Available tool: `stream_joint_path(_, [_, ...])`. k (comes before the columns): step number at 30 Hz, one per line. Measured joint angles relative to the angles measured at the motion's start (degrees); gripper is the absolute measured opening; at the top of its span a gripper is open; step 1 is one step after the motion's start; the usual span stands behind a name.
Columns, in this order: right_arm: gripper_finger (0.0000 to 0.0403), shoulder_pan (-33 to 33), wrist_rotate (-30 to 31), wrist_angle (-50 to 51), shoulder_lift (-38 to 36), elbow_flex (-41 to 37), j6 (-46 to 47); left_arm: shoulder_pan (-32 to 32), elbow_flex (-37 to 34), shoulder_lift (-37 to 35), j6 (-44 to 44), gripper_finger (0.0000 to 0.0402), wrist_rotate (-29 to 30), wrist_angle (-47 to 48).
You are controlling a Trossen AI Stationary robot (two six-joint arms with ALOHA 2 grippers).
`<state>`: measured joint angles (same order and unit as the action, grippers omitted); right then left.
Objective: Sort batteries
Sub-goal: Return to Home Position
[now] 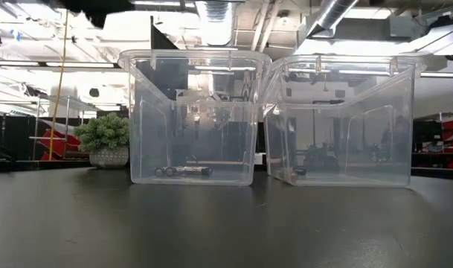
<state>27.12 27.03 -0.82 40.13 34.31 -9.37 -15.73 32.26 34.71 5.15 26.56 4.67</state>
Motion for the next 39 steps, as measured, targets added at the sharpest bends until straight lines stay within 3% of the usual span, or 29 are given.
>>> stream_joint_path(7, [0.0002, -3.0, -2.8, -7.9, -13.3, -13.4, -2.8, 0.3, -11.5, -5.7, -0.4, 0.0001, -0.4, -7.9])
stream_joint_path(15, [0.0001, -7.3, -8.0, -12.8, -23.2, -24.5, -0.8, 2.6, -18.2, -12.5, 0.4, 0.0, -0.6, -10.8])
stream_joint_path(27, [0.0, -9.7, -12.5, -13.8, -33.7, -33.8, 0.3, 2.9, -26.1, -22.0, -1.3, 0.0, -0.7, -11.5])
stream_joint_path(33, [0.0, -10.0, -12.6, -7.4, -40.0, -33.8, 0.6, 2.9, -28.5, -26.5, -1.3, 0.0, -0.7, -9.9])
stream_joint_path(39, [0.0, -10.4, -12.2, -5.2, -40.1, -33.8, 0.5, 2.9, -28.6, -32.3, -1.3, 0.0, -0.8, -3.8])
